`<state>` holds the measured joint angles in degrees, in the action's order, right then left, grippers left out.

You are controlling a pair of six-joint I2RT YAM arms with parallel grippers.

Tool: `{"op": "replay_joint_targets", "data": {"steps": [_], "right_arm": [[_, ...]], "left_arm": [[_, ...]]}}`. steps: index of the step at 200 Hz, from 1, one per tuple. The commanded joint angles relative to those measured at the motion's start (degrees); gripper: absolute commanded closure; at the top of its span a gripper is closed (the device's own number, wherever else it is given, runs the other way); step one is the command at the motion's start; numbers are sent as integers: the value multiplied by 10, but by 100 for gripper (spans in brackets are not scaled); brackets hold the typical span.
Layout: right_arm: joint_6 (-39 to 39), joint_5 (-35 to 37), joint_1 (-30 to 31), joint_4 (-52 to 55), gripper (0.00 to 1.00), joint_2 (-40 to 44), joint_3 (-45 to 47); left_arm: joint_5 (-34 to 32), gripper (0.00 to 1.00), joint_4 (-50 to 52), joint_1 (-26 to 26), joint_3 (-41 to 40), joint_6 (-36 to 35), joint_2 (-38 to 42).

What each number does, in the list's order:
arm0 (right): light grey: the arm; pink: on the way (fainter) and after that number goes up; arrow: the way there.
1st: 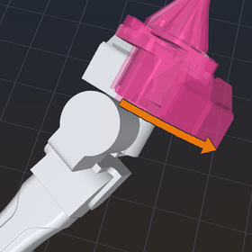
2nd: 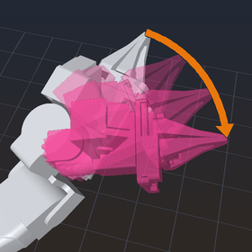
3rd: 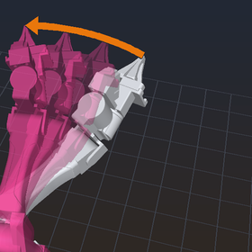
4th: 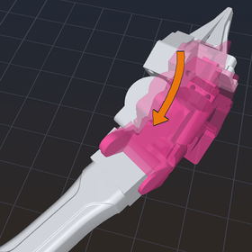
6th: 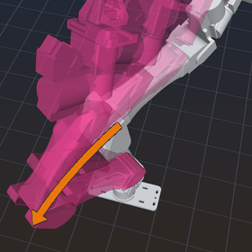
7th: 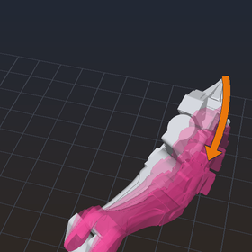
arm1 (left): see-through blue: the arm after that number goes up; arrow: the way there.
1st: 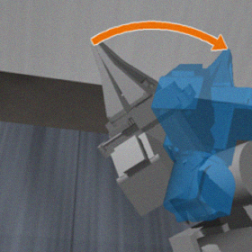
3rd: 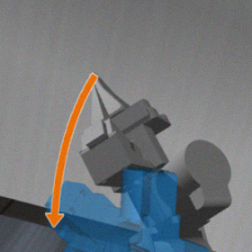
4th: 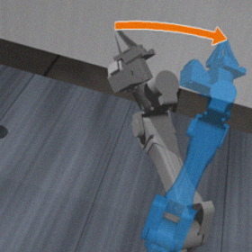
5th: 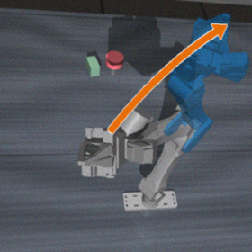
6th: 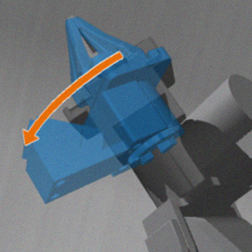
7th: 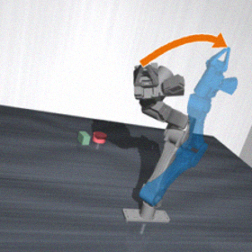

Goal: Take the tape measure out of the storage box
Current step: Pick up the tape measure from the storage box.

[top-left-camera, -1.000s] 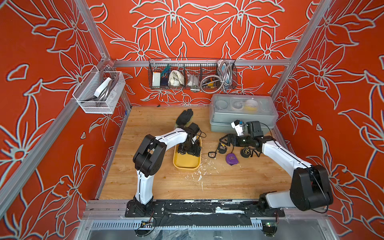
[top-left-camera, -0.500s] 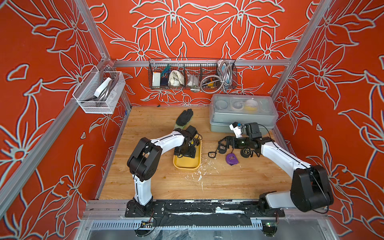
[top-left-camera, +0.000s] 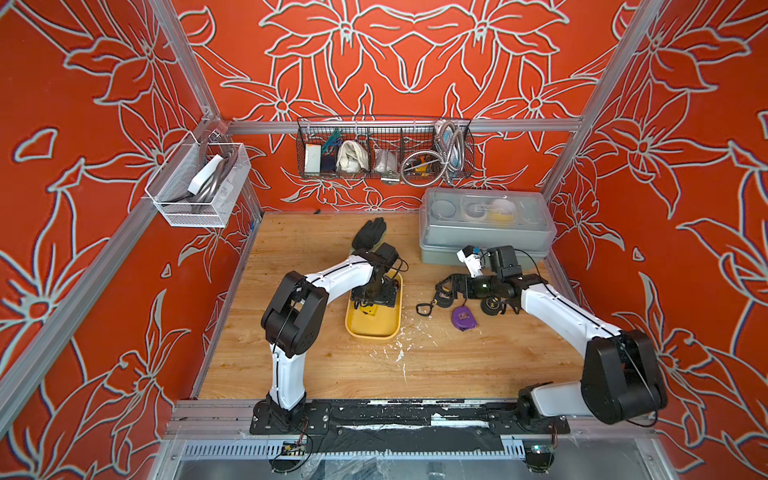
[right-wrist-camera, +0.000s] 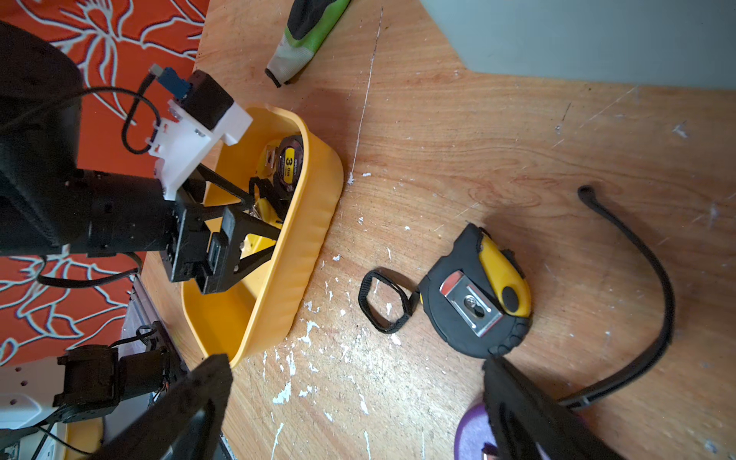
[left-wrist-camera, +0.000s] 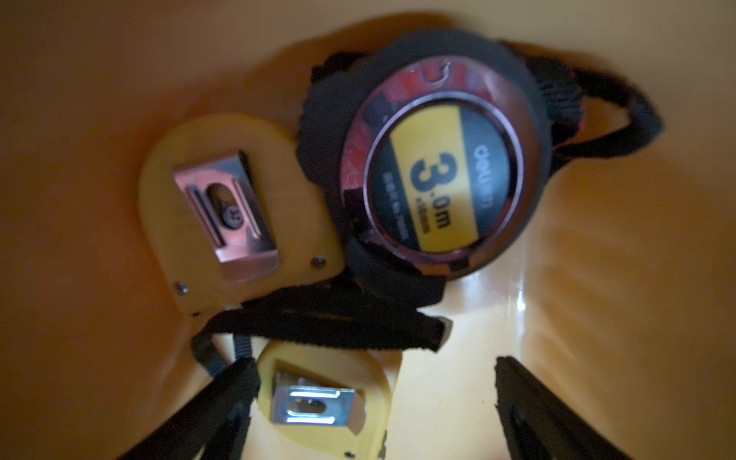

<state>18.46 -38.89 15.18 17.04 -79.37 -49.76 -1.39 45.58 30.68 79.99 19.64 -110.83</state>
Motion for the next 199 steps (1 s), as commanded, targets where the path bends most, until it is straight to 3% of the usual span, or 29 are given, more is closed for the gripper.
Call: {"op": "replay_joint_targets", "data": {"steps": [1, 67, 111, 140, 161, 199], "right_arm": [[-10, -10, 4, 7, 0, 1, -9], [0, -16, 6, -3, 0, -17, -20], [2, -17, 8, -5, 0, -17, -16], [-8, -30, 8, -1, 0, -1, -2], [-19, -73, 8, 5, 0, -1, 1], [16, -230, 12, -65, 4, -13, -1]], "left_arm": [[2, 5, 31, -2, -18, -16, -12], [-5, 4, 34, -1, -25, -26, -8], [10, 30, 16, -1, -22, -25, -32], [21, 47, 10, -1, -38, -34, 8], [38, 51, 13, 0, -42, -65, 64], [91, 53, 40, 9, -38, -139, 166]]}}
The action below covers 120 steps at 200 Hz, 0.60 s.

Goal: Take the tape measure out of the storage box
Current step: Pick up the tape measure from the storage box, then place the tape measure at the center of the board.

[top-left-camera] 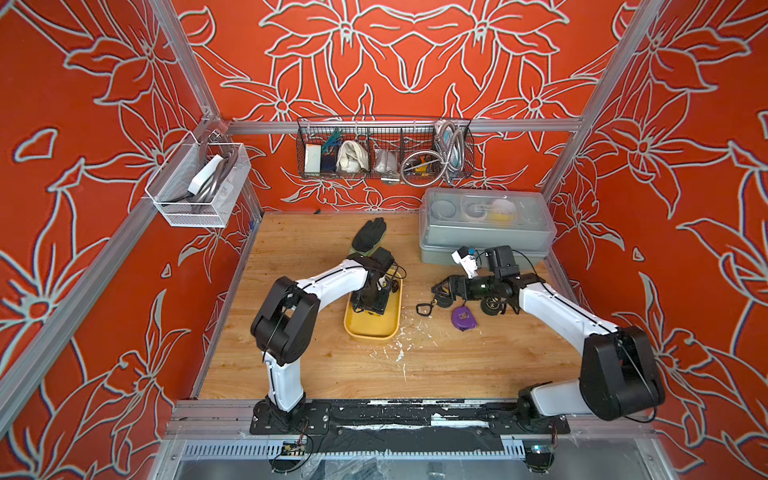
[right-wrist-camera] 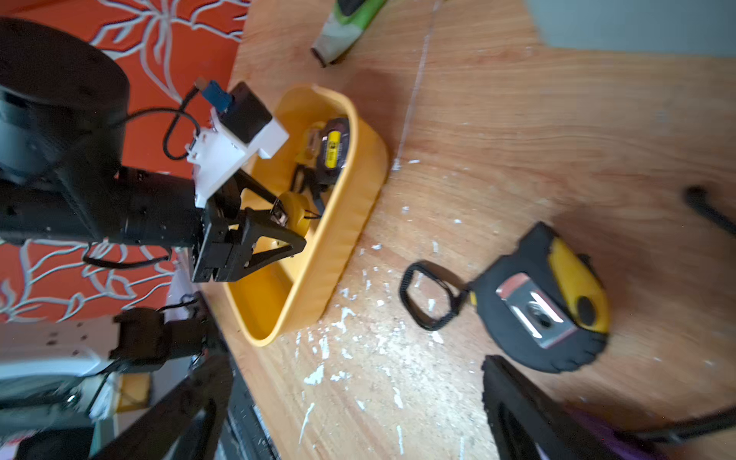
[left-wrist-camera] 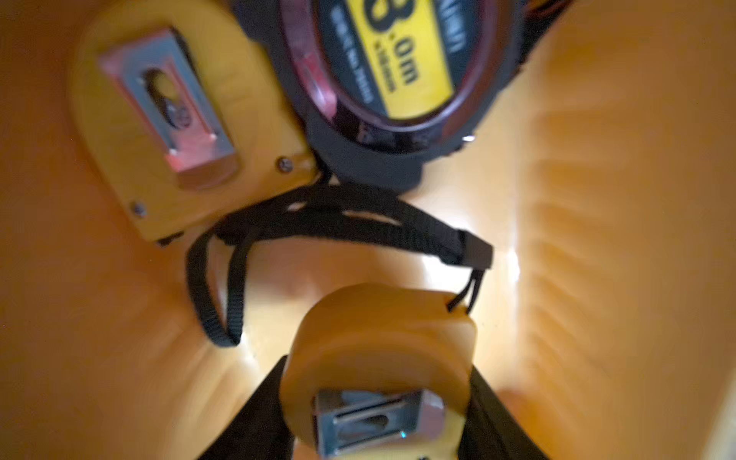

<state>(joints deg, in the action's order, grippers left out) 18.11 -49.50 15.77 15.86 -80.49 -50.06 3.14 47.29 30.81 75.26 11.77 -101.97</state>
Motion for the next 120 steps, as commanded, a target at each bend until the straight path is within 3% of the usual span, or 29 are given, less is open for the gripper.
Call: {"op": "replay_joint_targets", "data": {"steps": [1, 50, 120], "right_arm": [[22, -129, 6, -57, 4, -2, 2], [40, -179, 63, -75, 12, -49, -53], [80, -186, 140, -111, 29, -118, -95]], "left_arm": [[48, 53, 23, 8, 9, -62, 80], [129, 52, 41, 30, 6, -125, 139], [124, 52, 9, 51, 2, -129, 172]]}}
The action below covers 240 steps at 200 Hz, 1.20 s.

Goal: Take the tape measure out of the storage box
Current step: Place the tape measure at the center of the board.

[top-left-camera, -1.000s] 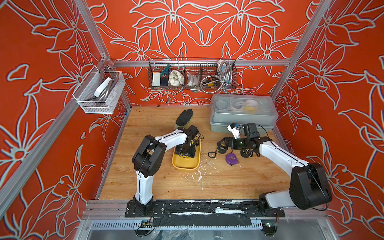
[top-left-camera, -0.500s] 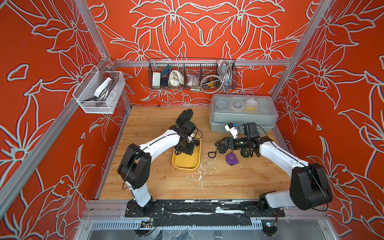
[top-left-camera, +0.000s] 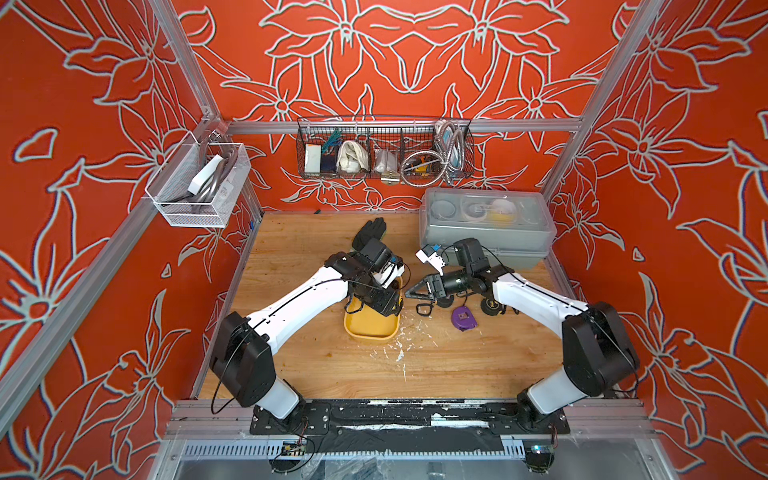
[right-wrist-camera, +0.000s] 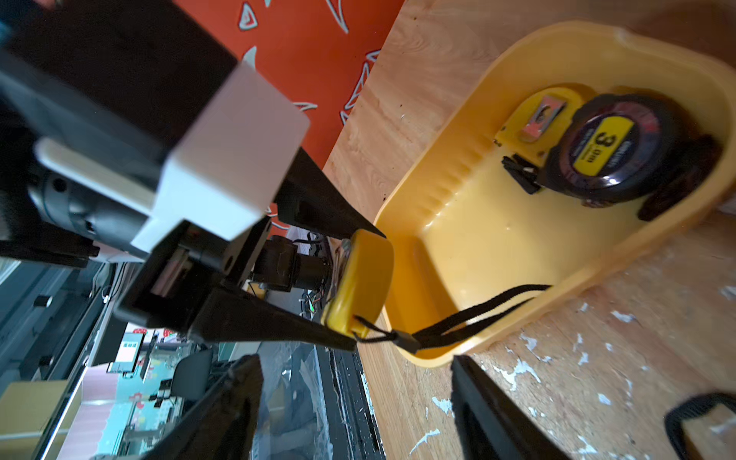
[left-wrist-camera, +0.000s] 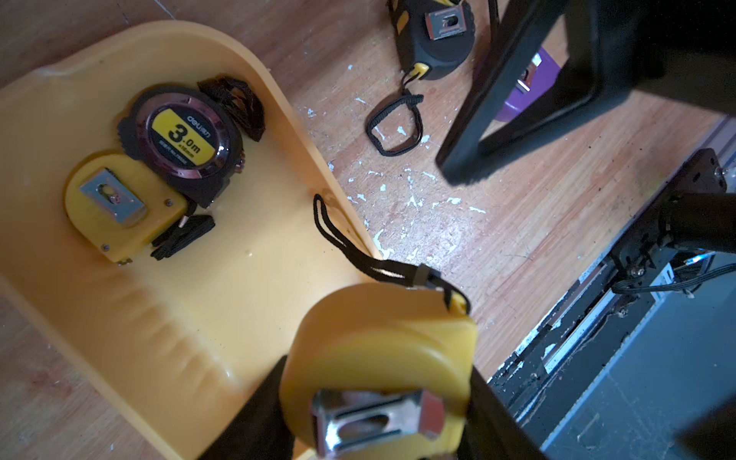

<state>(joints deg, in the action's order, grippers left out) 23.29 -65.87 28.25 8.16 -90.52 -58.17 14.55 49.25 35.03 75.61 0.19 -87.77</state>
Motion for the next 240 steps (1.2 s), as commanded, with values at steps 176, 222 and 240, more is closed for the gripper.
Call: {"op": "replay_joint_targets", "data": {"steps": [176, 222, 240], "right_arm": [[128, -64, 66, -144, 88, -63, -26], [155, -54, 18, -170, 89, -33, -3], [158, -46, -35, -168, 89, 2, 32]], "left_arm": [[-116, 29, -64, 33, 0, -3, 32], [-188, 1, -95, -1, -9, 53, 79], [-173, 1, -96, -31, -5, 66, 84]]}}
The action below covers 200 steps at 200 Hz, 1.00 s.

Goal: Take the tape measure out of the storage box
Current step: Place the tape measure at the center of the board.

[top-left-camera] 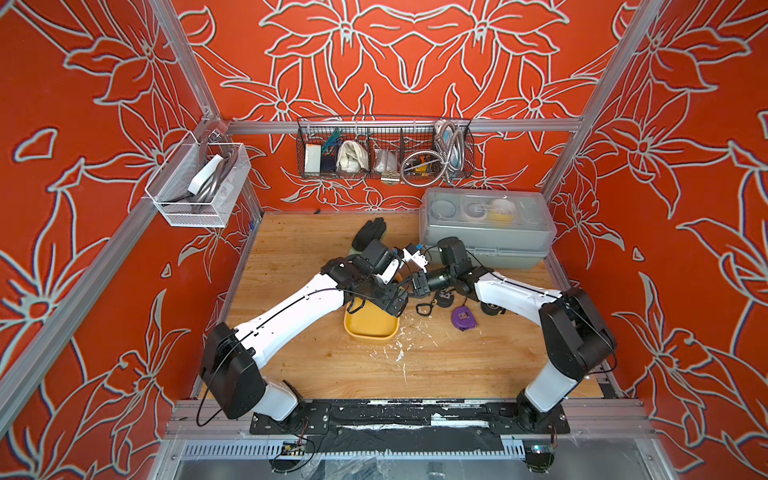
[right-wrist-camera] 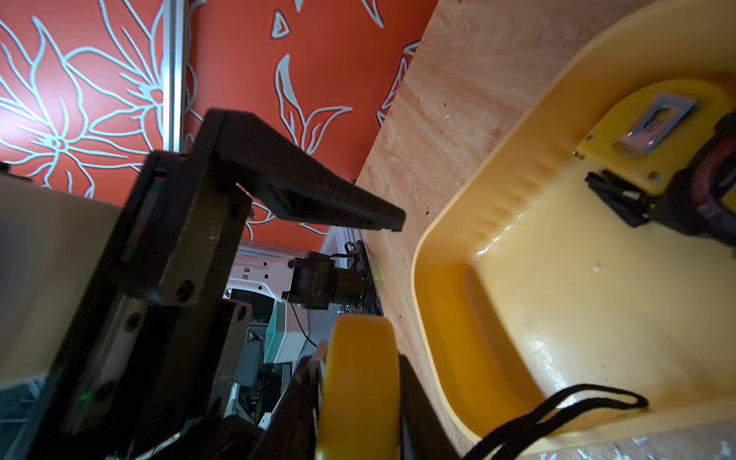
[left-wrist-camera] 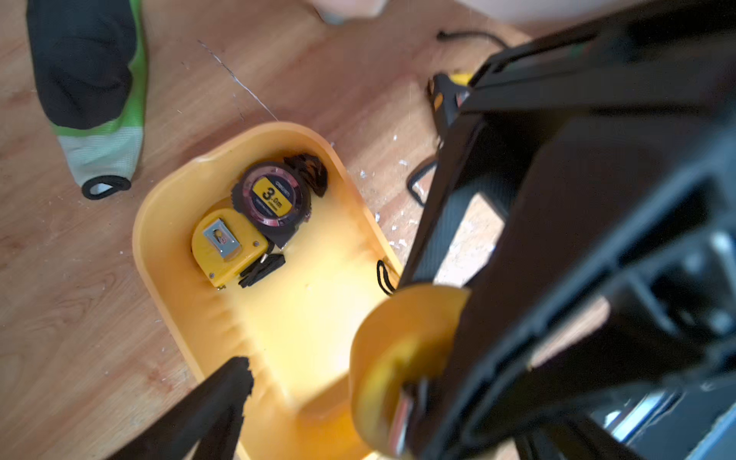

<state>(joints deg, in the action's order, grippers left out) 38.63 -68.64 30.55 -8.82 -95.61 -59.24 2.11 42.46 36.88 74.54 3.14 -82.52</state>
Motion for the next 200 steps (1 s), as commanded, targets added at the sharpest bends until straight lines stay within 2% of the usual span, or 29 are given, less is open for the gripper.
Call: {"op": "replay_joint_targets", "data": {"steps": [1, 18, 27, 53, 77, 106, 143, 200], "right_arm": [[5, -18, -61, 3, 89, 55, 45], [-10, -3, -119, 31, 89, 104, 82], [-40, 14, -145, 80, 88, 132, 96], [-111, 60, -181, 216, 87, 206, 136], [-86, 78, -186, 217, 85, 266, 225], [-66, 104, -186, 214, 85, 313, 327], [-82, 136, -187, 226, 84, 330, 378], [-113, 166, -185, 210, 80, 258, 371]], "left_arm": [[-49, 1, -27, -50, 6, 37, 31], [-49, 1, -3, -73, 19, 43, -5], [-48, 1, 13, -83, 26, 50, -35], [-18, 1, 36, -93, 50, 59, -127], [20, 1, 22, -92, 68, 71, -187], [16, 1, 25, -89, 97, 71, -242], [2, 1, 32, -86, 127, 60, -282], [-10, 1, 13, -69, 147, 54, -333]]}}
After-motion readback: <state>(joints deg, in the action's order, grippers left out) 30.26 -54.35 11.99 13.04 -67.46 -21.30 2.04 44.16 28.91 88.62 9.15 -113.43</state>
